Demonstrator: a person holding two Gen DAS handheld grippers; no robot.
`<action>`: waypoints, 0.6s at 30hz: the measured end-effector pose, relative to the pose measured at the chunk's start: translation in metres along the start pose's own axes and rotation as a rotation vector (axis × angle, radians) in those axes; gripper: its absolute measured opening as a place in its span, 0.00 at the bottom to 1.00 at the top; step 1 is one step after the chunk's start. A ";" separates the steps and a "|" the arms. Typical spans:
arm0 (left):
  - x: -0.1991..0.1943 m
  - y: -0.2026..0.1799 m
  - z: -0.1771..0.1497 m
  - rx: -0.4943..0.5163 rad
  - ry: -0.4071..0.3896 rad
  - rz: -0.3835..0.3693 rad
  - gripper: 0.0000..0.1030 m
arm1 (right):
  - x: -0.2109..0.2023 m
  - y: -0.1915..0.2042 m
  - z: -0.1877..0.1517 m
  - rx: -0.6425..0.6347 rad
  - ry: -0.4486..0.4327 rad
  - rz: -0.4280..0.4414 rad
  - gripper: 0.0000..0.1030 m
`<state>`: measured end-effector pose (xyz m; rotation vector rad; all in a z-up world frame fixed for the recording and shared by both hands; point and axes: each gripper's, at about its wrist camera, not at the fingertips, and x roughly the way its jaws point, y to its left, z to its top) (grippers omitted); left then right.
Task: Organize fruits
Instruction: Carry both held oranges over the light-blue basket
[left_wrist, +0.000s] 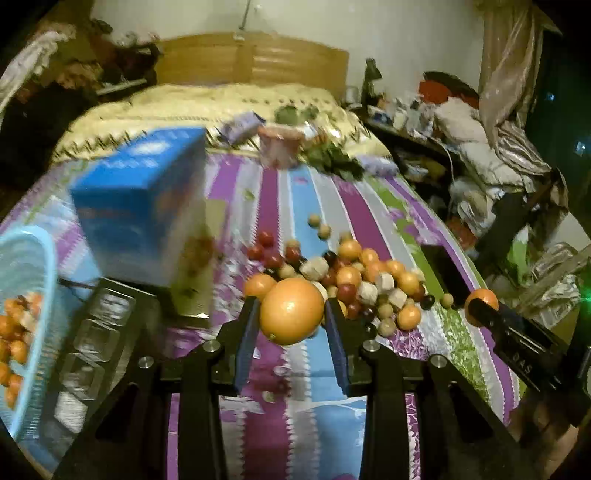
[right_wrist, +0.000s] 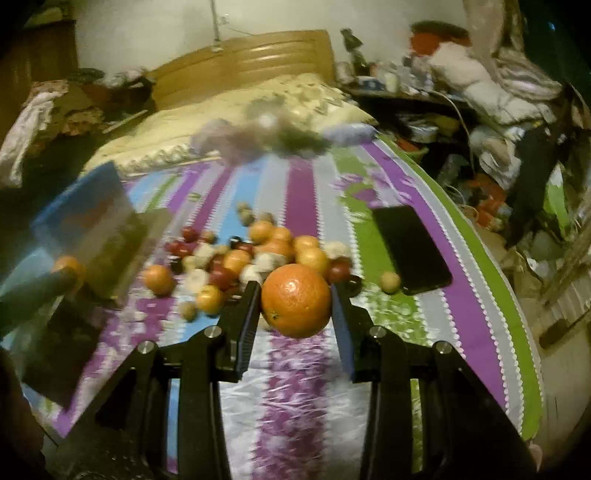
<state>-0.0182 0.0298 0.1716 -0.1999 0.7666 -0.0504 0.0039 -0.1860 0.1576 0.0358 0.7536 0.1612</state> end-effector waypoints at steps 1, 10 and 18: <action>-0.005 0.002 0.002 -0.001 -0.006 0.007 0.35 | -0.003 0.006 0.002 -0.011 -0.006 0.004 0.37; -0.059 0.037 0.013 -0.020 -0.076 0.075 0.35 | -0.034 0.059 0.018 -0.110 -0.070 0.038 0.37; -0.109 0.100 0.022 -0.110 -0.130 0.144 0.35 | -0.047 0.103 0.027 -0.153 -0.072 0.110 0.37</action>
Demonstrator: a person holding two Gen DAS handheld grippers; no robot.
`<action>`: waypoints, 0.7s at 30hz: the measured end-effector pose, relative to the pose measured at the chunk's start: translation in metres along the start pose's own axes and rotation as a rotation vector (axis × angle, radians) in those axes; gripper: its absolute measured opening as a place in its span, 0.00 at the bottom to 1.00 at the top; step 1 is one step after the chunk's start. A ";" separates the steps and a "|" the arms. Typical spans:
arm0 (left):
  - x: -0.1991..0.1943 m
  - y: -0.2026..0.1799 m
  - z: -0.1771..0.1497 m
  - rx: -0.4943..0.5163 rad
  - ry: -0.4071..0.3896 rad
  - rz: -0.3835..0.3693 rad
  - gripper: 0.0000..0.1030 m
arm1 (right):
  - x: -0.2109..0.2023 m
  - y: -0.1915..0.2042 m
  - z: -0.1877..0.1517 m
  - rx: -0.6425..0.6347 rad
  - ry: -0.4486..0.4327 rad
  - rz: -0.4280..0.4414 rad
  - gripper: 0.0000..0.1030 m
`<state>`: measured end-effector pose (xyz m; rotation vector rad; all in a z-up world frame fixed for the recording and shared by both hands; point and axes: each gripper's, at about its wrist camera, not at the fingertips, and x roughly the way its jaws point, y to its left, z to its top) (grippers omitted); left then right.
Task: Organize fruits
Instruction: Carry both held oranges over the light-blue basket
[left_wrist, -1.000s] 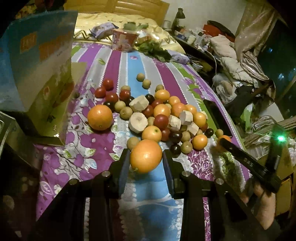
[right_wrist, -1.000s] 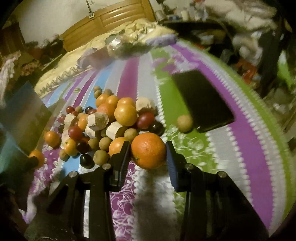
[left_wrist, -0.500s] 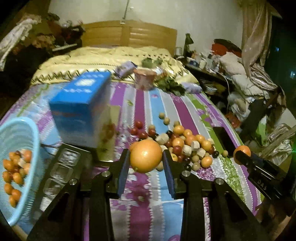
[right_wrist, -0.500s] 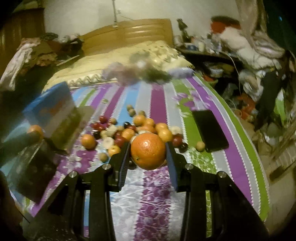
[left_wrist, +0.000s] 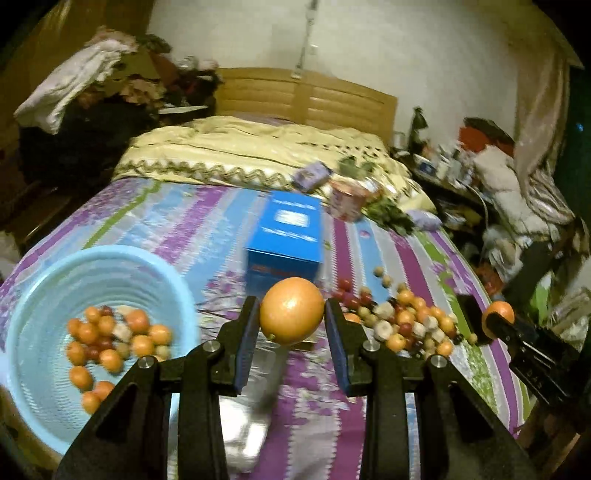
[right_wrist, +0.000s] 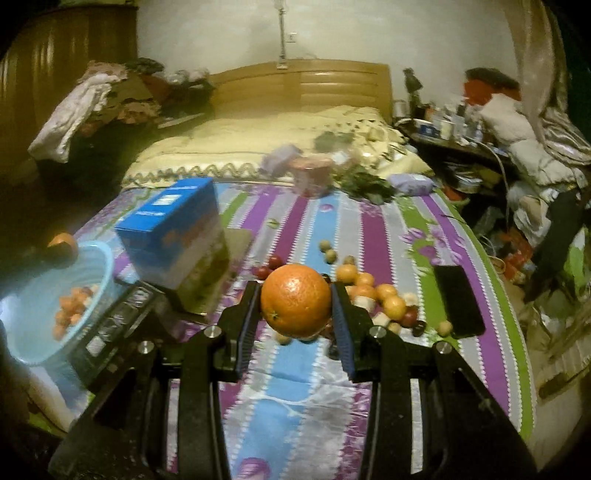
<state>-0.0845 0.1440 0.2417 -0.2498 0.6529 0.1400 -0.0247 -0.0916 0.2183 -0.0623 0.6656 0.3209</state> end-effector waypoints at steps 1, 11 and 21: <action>-0.004 0.010 0.003 -0.014 -0.005 0.011 0.35 | -0.001 0.009 0.003 -0.008 0.001 0.016 0.38; -0.035 0.083 0.005 -0.099 -0.028 0.084 0.35 | 0.010 0.090 0.029 -0.092 0.010 0.158 0.38; -0.050 0.171 -0.006 -0.220 -0.013 0.198 0.35 | 0.033 0.176 0.044 -0.186 0.078 0.311 0.38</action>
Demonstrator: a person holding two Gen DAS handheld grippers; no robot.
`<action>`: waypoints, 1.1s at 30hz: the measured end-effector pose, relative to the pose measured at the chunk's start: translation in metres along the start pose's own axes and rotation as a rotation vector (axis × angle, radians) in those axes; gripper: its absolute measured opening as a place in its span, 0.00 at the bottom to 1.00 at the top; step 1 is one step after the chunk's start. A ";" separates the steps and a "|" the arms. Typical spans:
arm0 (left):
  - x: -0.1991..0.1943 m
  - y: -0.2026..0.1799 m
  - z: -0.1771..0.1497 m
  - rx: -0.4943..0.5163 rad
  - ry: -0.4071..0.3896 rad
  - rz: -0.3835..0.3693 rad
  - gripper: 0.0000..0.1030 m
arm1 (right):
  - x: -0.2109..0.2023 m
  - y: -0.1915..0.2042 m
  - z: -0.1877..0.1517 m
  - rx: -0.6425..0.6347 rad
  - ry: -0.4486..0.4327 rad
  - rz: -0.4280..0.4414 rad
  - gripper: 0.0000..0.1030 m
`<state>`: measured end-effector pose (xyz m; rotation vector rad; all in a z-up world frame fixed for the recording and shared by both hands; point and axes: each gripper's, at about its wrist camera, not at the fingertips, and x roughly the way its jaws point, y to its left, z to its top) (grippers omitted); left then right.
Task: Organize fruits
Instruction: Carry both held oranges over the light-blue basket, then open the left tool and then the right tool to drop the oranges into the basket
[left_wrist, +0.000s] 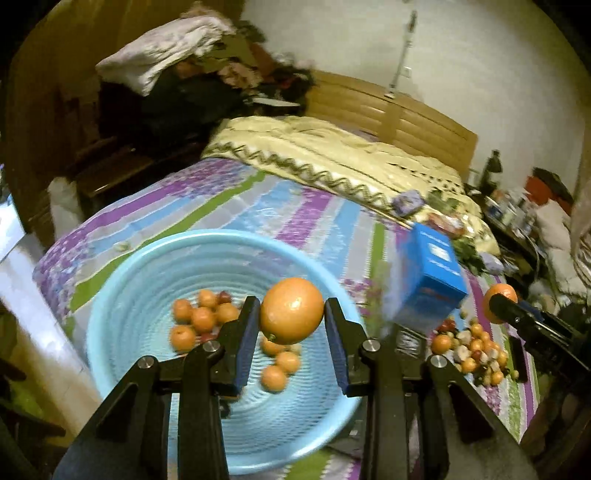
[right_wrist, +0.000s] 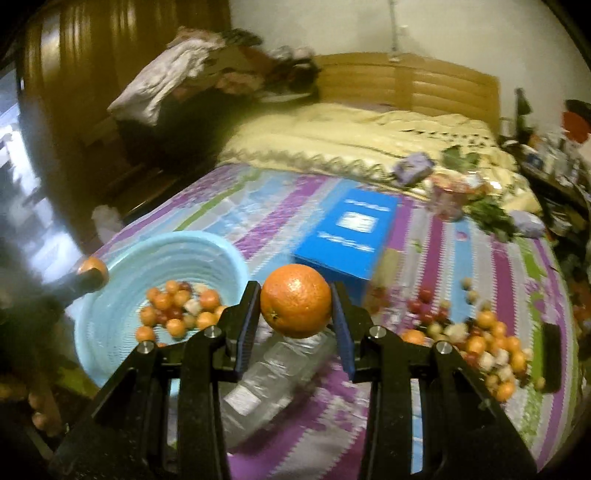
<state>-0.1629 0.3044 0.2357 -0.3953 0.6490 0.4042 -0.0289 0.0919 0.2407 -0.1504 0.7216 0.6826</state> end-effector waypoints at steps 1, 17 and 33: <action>0.001 0.009 0.001 -0.013 0.004 0.011 0.35 | 0.006 0.009 0.004 -0.014 0.013 0.019 0.38; 0.043 0.100 0.016 -0.090 0.157 0.052 0.35 | 0.092 0.077 0.027 -0.123 0.267 0.175 0.38; 0.089 0.118 -0.002 -0.099 0.328 0.057 0.35 | 0.136 0.090 0.009 -0.157 0.468 0.173 0.38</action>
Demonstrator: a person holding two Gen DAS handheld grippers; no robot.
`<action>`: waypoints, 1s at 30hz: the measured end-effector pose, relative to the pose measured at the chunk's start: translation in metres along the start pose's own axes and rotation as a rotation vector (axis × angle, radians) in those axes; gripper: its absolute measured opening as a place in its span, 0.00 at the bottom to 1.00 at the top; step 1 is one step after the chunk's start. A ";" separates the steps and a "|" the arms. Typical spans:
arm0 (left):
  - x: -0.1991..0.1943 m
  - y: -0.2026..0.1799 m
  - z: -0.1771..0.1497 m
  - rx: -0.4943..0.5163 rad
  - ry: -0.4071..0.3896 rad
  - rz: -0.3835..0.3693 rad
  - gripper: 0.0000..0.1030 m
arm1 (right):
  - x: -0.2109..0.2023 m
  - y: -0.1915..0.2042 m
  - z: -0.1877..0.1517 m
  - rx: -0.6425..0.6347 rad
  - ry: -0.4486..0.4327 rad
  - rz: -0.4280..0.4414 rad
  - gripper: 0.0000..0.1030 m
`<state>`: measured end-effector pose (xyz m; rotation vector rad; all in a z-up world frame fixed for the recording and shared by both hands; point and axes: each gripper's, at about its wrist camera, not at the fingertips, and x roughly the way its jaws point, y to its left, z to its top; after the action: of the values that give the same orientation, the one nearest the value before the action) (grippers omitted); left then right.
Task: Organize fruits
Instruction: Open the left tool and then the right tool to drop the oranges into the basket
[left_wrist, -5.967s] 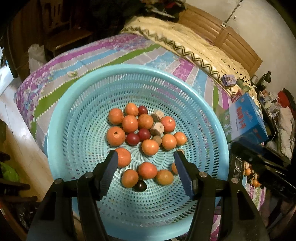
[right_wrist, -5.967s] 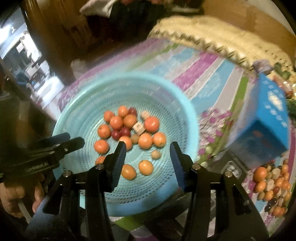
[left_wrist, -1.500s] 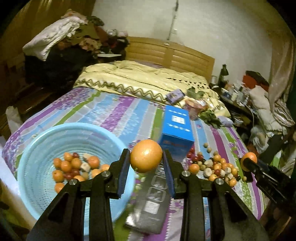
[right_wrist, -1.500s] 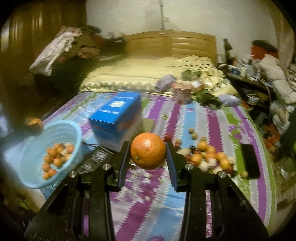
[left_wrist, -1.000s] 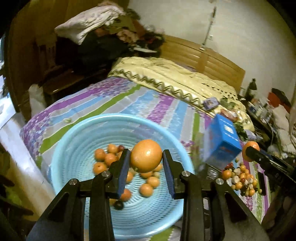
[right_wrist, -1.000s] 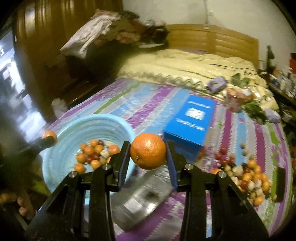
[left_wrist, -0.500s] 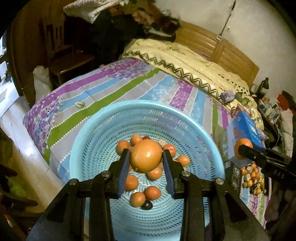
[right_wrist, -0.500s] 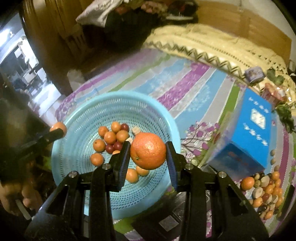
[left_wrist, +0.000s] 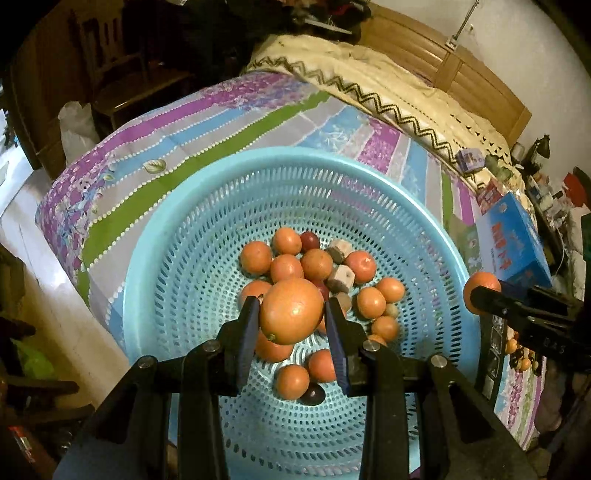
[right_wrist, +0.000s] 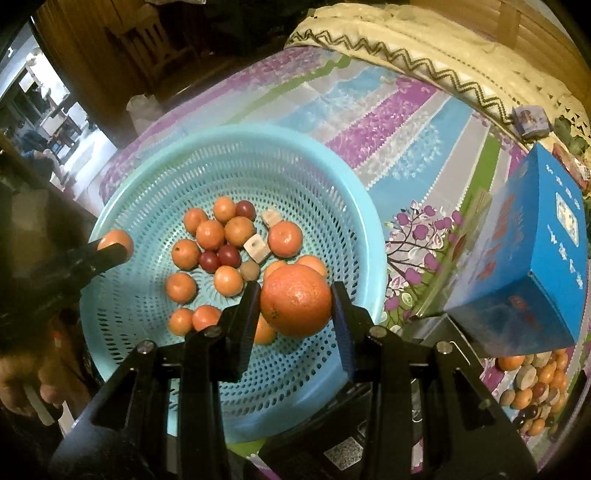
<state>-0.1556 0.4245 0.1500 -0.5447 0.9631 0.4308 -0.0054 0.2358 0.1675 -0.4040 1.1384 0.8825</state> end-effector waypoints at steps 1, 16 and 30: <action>0.001 0.000 0.000 0.000 0.003 -0.003 0.35 | 0.002 0.000 0.000 0.001 0.004 0.000 0.38; 0.014 -0.008 -0.004 0.010 0.035 -0.021 0.35 | 0.013 0.008 0.001 -0.012 0.023 0.015 0.38; 0.020 -0.006 -0.006 0.015 0.047 -0.019 0.35 | 0.017 0.005 0.001 -0.004 0.022 0.018 0.38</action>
<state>-0.1461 0.4177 0.1318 -0.5522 1.0046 0.3948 -0.0058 0.2461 0.1536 -0.4078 1.1626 0.8980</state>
